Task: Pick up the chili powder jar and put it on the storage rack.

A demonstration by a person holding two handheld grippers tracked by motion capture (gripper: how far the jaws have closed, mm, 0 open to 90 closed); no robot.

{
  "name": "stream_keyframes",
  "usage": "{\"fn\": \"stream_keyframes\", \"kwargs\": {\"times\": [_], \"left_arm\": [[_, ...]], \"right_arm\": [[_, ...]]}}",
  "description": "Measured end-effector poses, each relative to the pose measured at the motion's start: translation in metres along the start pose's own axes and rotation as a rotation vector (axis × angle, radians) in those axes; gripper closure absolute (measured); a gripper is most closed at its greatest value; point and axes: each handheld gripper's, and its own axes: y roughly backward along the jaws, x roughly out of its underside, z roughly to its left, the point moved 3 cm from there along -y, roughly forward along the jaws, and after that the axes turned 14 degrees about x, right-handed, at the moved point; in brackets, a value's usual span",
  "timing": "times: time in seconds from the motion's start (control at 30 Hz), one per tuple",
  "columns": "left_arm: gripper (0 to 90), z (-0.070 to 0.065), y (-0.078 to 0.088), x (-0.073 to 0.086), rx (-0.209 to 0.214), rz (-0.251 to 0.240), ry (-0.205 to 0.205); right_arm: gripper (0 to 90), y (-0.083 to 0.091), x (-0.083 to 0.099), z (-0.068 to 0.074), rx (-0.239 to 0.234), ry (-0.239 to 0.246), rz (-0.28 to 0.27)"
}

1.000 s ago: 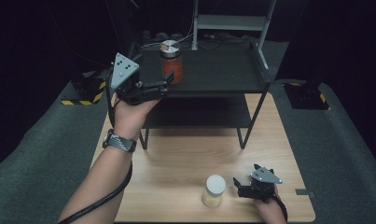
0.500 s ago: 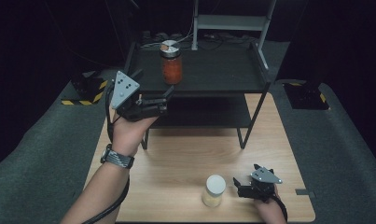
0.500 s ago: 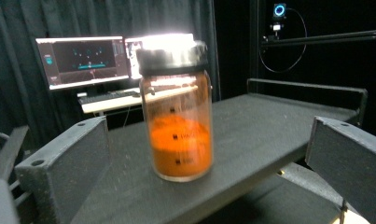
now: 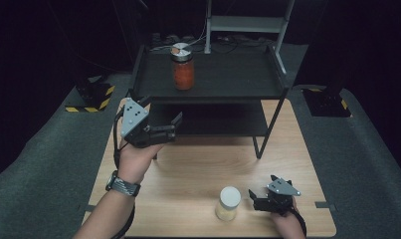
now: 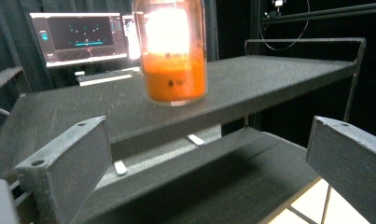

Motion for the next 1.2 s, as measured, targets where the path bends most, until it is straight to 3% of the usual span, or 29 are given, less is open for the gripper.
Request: {"fn": "stream_keyframes", "kwargs": {"times": [0.4,1.2], "left_arm": [[0.3,-0.005,0.008,0.031,0.0,0.038,0.02],[0.3,-0.022,0.013,0.09,0.046,0.117,0.055]], "right_arm": [[1.2,0.0,0.0,0.0,0.001,0.002,-0.001],[1.3,0.001,0.0,0.002,0.007,0.014,-0.002]]}}
